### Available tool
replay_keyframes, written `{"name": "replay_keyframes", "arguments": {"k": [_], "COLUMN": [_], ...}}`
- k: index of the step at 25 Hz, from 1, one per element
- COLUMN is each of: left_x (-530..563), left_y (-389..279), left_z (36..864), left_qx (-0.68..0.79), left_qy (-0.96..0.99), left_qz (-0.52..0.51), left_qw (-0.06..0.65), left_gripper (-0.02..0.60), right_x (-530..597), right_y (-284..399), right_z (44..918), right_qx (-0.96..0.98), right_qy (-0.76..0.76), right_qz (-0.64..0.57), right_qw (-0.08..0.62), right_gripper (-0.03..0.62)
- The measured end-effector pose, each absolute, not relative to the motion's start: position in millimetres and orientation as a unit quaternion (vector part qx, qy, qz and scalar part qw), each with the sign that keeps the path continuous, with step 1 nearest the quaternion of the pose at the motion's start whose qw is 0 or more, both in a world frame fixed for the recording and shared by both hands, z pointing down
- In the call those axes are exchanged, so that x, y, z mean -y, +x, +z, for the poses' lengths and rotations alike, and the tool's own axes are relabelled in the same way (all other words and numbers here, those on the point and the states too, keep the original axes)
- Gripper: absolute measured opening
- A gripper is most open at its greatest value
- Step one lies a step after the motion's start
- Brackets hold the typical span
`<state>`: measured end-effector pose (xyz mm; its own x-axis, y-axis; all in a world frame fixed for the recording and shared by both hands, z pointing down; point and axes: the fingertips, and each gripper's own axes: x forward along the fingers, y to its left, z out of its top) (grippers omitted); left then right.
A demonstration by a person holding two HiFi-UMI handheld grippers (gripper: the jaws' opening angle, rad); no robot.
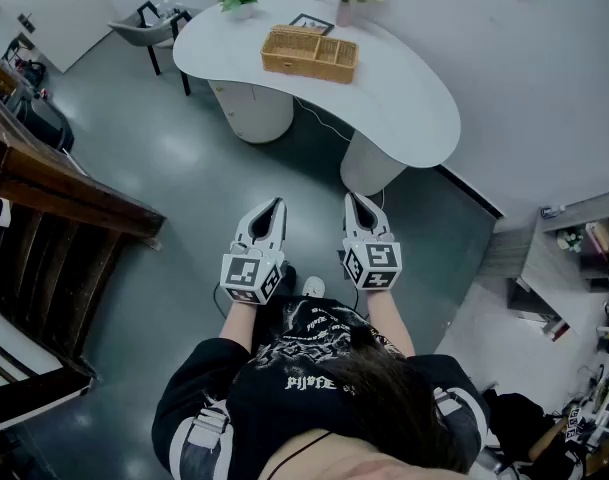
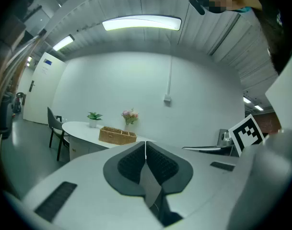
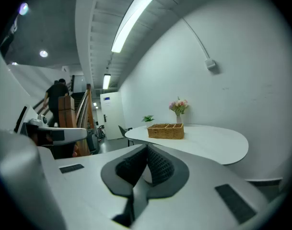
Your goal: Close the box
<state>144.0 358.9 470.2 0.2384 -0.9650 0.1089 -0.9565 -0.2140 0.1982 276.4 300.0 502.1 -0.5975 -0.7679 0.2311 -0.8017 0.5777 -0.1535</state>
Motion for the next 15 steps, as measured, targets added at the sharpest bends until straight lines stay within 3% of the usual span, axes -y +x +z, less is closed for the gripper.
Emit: {"name": "replay_keyframes", "arguments": {"k": [15], "left_x": [-328], "left_y": [98], "left_z": [473], "left_qx": [0.616], "left_qy": [0.777], "left_qz": [-0.041], "left_qw": [0.127], "left_gripper": [0.028], "right_x": [-275], "right_y": [242], "right_z": [488], "right_qx": [0.880], "right_qy": [0.457], "right_qz": [0.116], "right_qw": [0.053], "right_gripper": [0.025]}}
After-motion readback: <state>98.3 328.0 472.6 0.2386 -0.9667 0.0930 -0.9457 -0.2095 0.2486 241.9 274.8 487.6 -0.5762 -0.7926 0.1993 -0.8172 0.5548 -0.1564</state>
